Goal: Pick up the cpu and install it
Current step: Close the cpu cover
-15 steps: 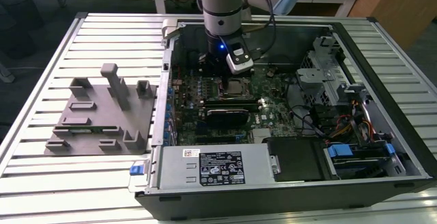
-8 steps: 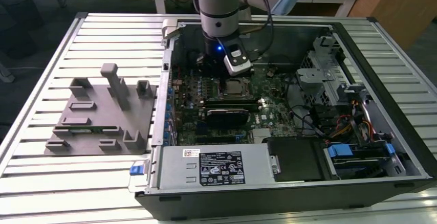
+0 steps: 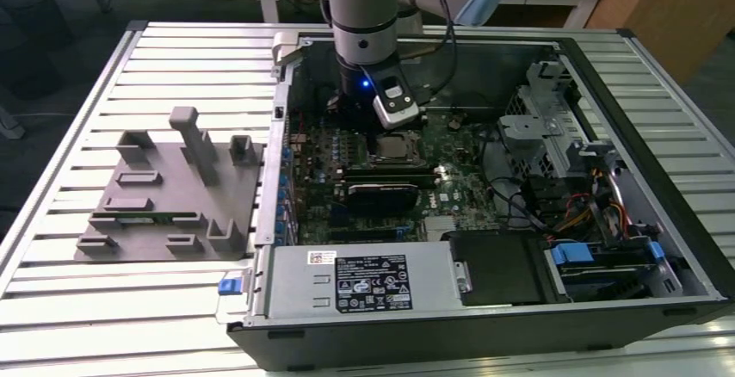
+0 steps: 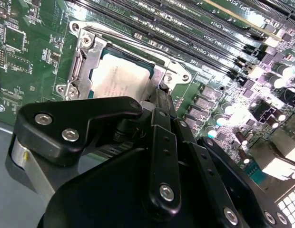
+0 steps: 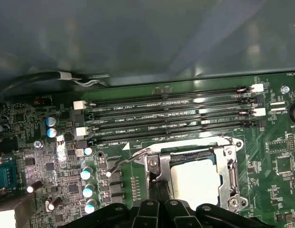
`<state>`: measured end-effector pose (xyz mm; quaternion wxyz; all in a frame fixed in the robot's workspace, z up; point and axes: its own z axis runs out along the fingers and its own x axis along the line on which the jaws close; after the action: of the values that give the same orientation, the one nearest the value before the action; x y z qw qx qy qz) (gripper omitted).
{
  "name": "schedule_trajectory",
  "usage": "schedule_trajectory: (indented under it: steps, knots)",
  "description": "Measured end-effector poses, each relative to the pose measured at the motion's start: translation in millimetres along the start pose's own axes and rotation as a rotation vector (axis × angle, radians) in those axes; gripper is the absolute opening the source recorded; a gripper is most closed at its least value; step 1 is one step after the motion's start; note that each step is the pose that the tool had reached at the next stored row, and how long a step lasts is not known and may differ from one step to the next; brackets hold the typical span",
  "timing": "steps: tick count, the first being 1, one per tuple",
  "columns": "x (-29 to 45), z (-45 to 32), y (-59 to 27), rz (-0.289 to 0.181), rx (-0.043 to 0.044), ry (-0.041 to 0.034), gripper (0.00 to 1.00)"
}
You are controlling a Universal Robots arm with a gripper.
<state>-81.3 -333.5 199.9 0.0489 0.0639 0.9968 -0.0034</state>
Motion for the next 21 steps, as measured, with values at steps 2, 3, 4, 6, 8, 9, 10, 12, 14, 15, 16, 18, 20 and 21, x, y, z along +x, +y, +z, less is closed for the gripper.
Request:
schedule_trajectory:
  steps: [2,3,4,6,8,9,10,12,14,15,16,18,20,21]
  knots:
    - [0.0,0.0,0.0,0.0,0.0,0.0,0.11]
    - [0.1,0.0,0.0,0.0,0.0,0.0,0.11]
    - [0.0,0.0,0.0,0.0,-0.0001,-0.0001,0.11]
    - [0.1,0.4,0.1,0.0,-0.0002,-0.0002,0.11]
    - [0.1,0.6,0.0,0.0,0.0,0.0,0.11]
    - [0.1,0.6,0.0,0.0,0.0001,0.0,0.11]
    - [0.1,0.6,0.0,0.0,0.0001,0.0001,0.11]
    - [0.1,0.8,0.0,0.0,0.0,-0.0001,0.11]
    - [0.1,0.8,0.0,0.0,0.0,-0.0001,0.11]
    - [0.1,0.8,0.0,0.0,-0.0001,-0.0001,0.11]
    - [0.0,0.9,0.1,0.0,-0.0001,-0.0001,0.11]
    - [-0.7,1.0,0.2,0.0,-0.0004,-0.0002,0.11]
    - [-1.5,1.0,0.3,0.0,-0.0001,-0.0001,0.11]
    - [-1.8,1.1,0.3,0.0,-0.0002,-0.0001,0.11]
